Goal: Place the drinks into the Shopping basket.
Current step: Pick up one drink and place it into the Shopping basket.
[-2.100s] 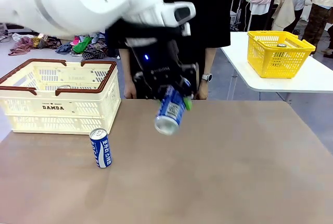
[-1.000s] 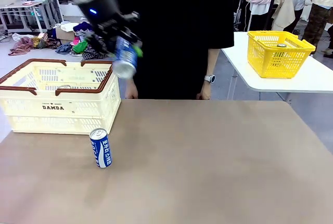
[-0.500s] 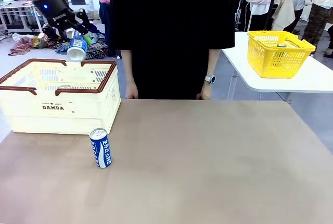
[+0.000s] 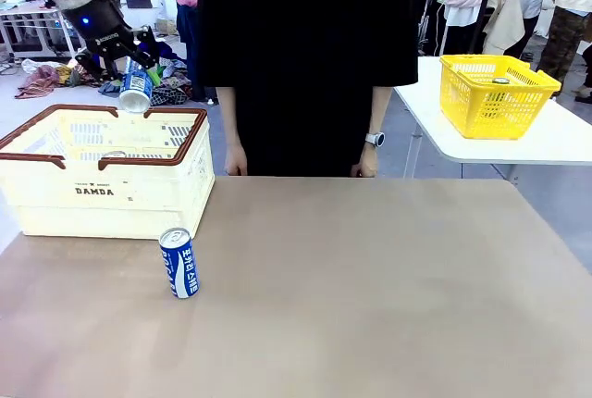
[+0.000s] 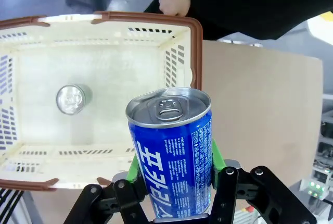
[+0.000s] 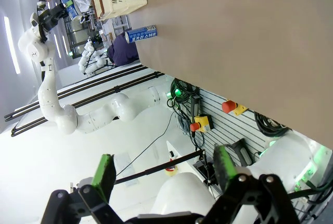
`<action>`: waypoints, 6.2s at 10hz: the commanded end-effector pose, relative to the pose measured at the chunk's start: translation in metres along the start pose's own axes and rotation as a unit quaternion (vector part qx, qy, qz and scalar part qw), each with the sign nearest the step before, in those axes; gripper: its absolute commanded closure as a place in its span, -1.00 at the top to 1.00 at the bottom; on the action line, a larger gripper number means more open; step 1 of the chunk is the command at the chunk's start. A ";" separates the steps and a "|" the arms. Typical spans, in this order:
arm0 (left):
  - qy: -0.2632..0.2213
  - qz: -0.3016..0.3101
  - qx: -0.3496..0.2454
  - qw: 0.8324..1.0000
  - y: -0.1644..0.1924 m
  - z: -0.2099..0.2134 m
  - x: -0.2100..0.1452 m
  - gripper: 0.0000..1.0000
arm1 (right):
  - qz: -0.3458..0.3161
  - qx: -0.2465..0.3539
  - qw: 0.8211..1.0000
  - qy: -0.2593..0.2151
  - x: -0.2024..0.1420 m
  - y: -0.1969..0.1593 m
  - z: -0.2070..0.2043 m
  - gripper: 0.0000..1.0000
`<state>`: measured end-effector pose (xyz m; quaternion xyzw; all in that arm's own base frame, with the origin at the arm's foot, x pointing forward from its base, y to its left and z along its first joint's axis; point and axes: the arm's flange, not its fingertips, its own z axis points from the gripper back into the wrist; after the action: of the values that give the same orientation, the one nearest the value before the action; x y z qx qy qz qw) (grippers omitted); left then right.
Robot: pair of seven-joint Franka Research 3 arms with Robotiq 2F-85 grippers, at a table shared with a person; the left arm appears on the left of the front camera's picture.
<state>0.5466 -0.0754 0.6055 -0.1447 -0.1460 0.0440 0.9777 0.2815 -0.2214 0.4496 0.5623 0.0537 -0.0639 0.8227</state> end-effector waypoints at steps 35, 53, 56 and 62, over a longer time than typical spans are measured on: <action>0.071 -0.085 -0.064 0.992 0.048 -0.059 0.036 1.00 | -0.006 0.002 1.000 0.000 -0.001 0.005 0.002 1.00; 0.034 0.014 -0.519 0.854 0.390 0.058 -0.077 1.00 | -0.006 0.002 1.000 0.000 -0.001 0.005 0.002 1.00; 0.034 0.014 -0.519 0.854 0.390 0.058 -0.077 1.00 | -0.006 0.002 1.000 0.000 -0.001 0.005 0.002 1.00; 0.034 0.014 -0.519 0.854 0.390 0.058 -0.077 1.00 | -0.006 0.002 1.000 0.000 -0.001 0.005 0.002 1.00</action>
<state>0.4424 0.3046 0.5215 -0.6359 -0.1155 -0.0242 0.7627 0.2816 -0.2215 0.4492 0.5625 0.0543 -0.0643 0.8225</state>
